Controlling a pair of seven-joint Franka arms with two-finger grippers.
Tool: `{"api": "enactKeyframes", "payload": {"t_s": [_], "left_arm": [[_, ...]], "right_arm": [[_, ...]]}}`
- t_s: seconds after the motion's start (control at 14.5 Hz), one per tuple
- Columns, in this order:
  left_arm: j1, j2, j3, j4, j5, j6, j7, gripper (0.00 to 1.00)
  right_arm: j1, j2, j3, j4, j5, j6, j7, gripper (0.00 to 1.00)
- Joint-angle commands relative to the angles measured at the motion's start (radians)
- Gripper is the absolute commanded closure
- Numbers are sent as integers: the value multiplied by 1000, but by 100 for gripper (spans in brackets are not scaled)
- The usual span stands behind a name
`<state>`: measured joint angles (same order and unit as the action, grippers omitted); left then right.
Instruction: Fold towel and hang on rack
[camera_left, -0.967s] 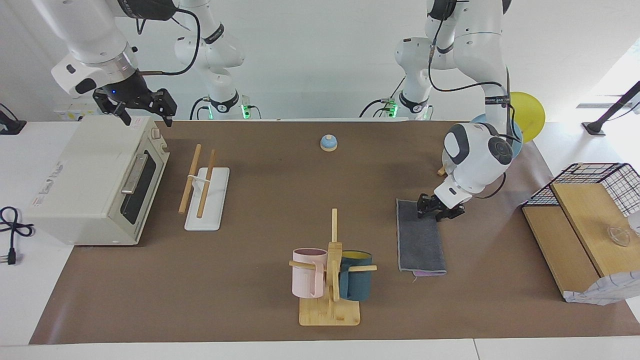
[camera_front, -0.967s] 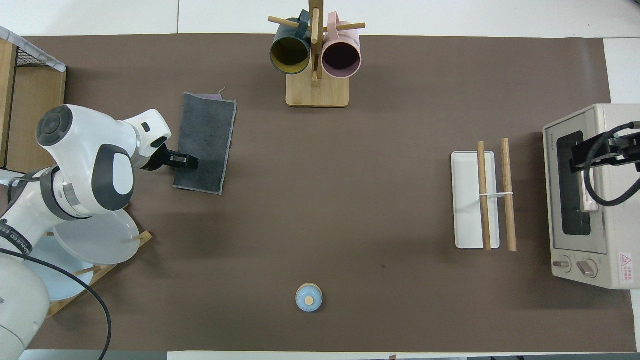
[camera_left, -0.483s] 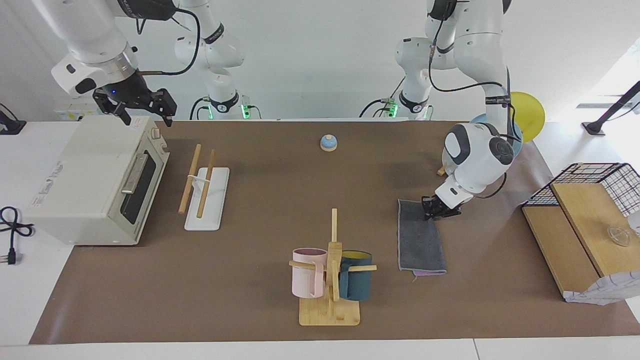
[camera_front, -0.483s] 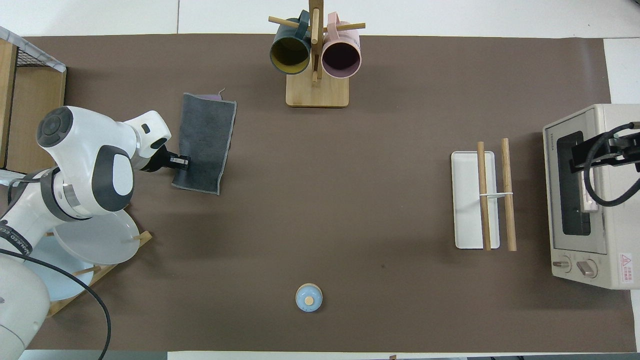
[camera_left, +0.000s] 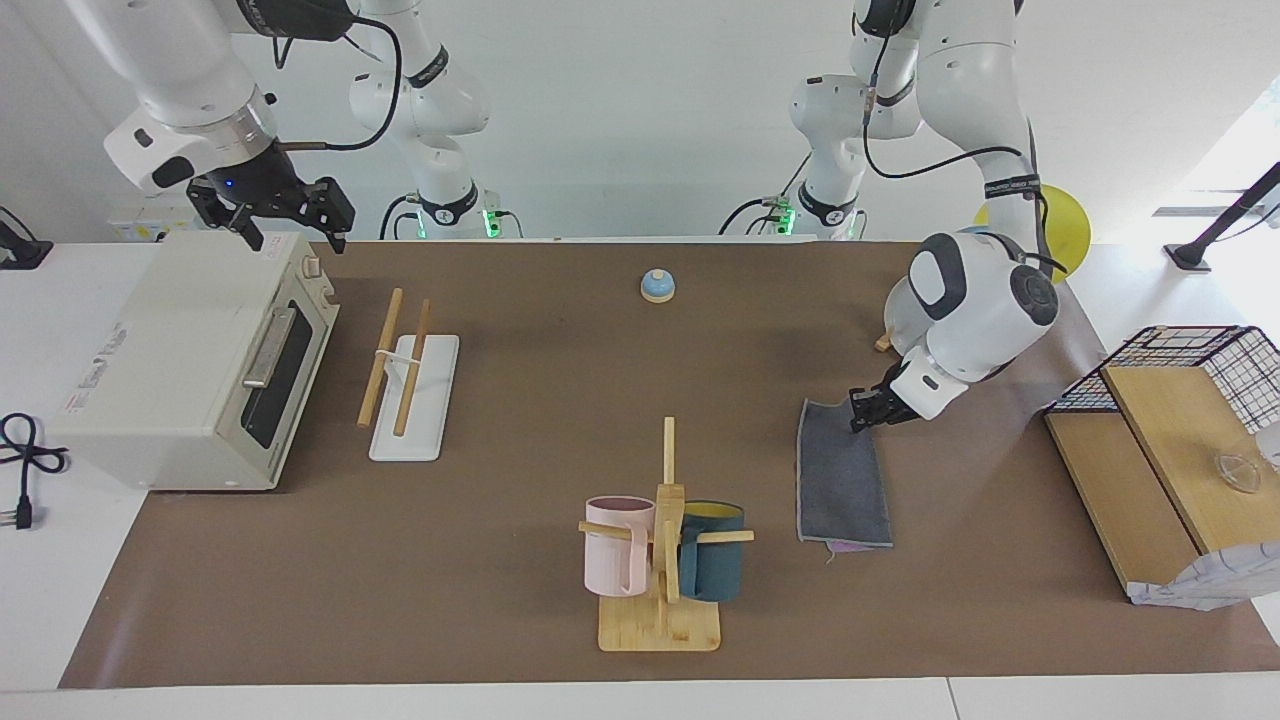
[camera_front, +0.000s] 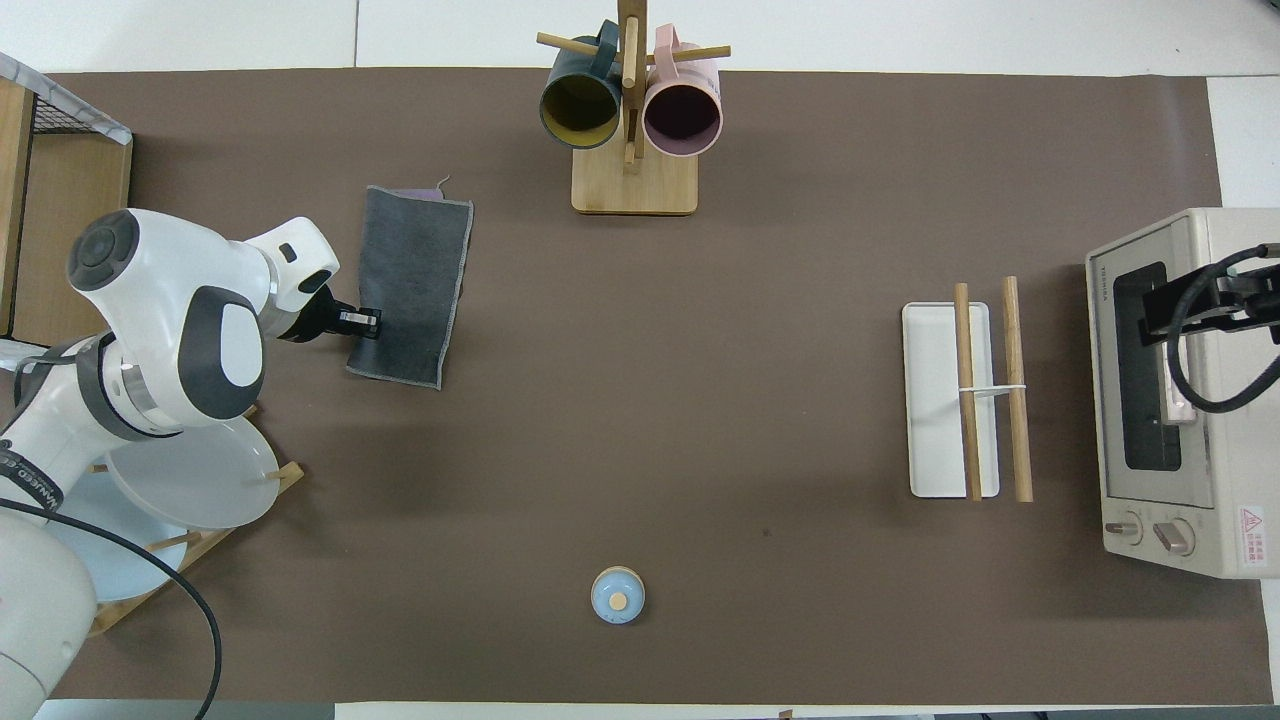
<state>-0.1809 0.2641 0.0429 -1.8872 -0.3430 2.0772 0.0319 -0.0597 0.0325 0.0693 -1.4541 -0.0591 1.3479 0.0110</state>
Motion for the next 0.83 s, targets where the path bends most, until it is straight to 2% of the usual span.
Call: {"api": "enactKeyframes", "payload": {"t_s": [0.0, 0.21, 0.41, 0.62, 0.76], "left_arm": [[-9, -26, 0, 94, 24, -150, -176, 100], [-35, -49, -3, 195, 38, -256, -440, 100], [-75, -110, -32, 211, 36, -246, -830, 100], [-74, -173, -84, 212, 24, -238, -1123, 100], [-74, -195, -118, 224, 19, -218, -1312, 100]], "right_arm": [[4, -31, 18, -32, 56, -39, -60, 0], [15, -42, 20, -54, 67, -33, -75, 0], [15, -75, 23, -133, 110, 19, -120, 0], [1, -134, 18, -273, 310, 150, 39, 0], [15, -169, 21, -366, 370, 232, 154, 0]]}}
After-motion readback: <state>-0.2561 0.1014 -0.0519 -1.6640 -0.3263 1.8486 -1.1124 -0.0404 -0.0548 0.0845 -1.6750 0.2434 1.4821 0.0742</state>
